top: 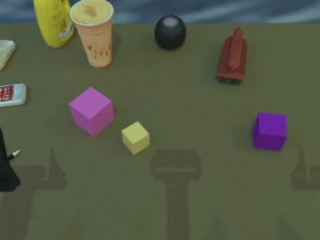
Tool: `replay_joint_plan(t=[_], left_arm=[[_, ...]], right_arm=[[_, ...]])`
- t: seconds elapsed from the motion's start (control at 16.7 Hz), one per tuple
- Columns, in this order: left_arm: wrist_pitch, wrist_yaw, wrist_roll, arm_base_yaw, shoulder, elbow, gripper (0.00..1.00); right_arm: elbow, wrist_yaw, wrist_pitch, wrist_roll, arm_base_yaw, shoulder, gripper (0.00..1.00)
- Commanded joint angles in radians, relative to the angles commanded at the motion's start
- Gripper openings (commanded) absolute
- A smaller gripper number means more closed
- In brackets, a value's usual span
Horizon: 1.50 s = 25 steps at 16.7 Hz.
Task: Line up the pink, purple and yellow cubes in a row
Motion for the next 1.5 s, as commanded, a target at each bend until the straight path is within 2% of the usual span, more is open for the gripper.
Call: replay_joint_plan(t=[0.3, 0.54, 1.14, 1.5], left_arm=[[-0.041, 0.002, 0.014, -0.021, 0.061, 0.06, 1.0], [-0.177, 0.003, 0.062, -0.085, 0.292, 0.279, 1.0], [-0.725, 0.002, 0.246, -0.322, 1.372, 1.107, 1.0], [-1.013, 0.006, 0.344, -0.451, 1.908, 1.547, 1.0]], right_arm=[[0.0, 0.0, 0.0, 0.0, 0.0, 0.0, 1.0], [0.0, 0.0, 0.0, 0.0, 0.0, 0.0, 1.0], [0.0, 0.0, 0.0, 0.0, 0.0, 0.0, 1.0], [0.0, 0.0, 0.0, 0.0, 0.0, 0.0, 1.0]])
